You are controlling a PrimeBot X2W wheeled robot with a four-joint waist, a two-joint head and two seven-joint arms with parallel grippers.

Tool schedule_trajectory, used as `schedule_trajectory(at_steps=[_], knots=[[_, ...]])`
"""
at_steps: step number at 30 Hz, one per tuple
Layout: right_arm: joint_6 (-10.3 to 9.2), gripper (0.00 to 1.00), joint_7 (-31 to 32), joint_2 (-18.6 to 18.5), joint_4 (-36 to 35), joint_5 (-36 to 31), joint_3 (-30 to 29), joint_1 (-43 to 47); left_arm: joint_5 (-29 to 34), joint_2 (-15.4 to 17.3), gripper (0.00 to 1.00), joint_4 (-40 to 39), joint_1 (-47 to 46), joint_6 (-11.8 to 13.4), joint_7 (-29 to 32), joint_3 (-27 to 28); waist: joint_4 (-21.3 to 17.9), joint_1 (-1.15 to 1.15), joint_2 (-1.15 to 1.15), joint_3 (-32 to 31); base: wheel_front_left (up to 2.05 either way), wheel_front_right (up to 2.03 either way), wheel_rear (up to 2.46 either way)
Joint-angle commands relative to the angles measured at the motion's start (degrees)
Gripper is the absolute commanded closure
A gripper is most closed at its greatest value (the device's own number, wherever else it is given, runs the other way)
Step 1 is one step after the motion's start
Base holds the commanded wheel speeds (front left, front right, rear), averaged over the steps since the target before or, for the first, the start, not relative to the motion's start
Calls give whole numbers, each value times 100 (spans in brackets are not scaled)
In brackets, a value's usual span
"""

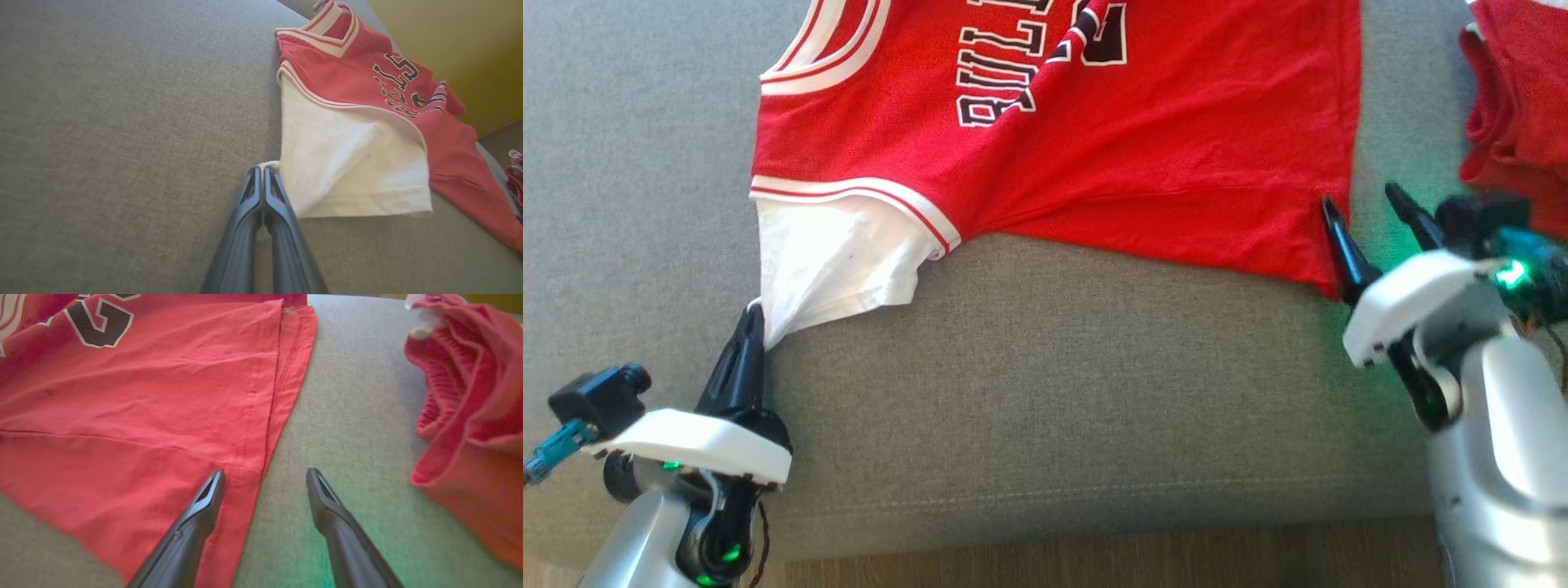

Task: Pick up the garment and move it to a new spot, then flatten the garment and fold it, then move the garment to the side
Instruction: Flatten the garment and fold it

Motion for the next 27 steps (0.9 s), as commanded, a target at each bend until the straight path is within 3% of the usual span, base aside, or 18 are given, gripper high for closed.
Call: schedule_trajectory(at_steps=[1,10,14,20,23,27], knots=[[-1,0,-117,63,8,-80,99,-230,80,129,100,-80,-176,-30,-76,207,21,0,0,36,0,0,0],[-1,0,-590,30,1098,-745,460,-914,150,9,100,20,-235,-94,-100,173,75,0,0,82,0,0,0],[-1,9,-672,72,1183,-1062,394,-880,163,-3,100,20,-223,-103,-106,197,72,0,0,64,0,0,0],[-1,3,-750,192,942,-1343,299,-618,170,-7,100,-33,-171,-82,-111,248,12,0,0,20,0,0,0],[-1,8,-776,226,795,-1366,349,-501,170,-12,100,-66,-137,-65,-112,265,-31,0,0,12,0,0,0],[-1,29,-768,245,721,-1364,408,-423,177,-24,100,-90,-130,-57,-113,249,-48,0,0,7,0,0,0]])
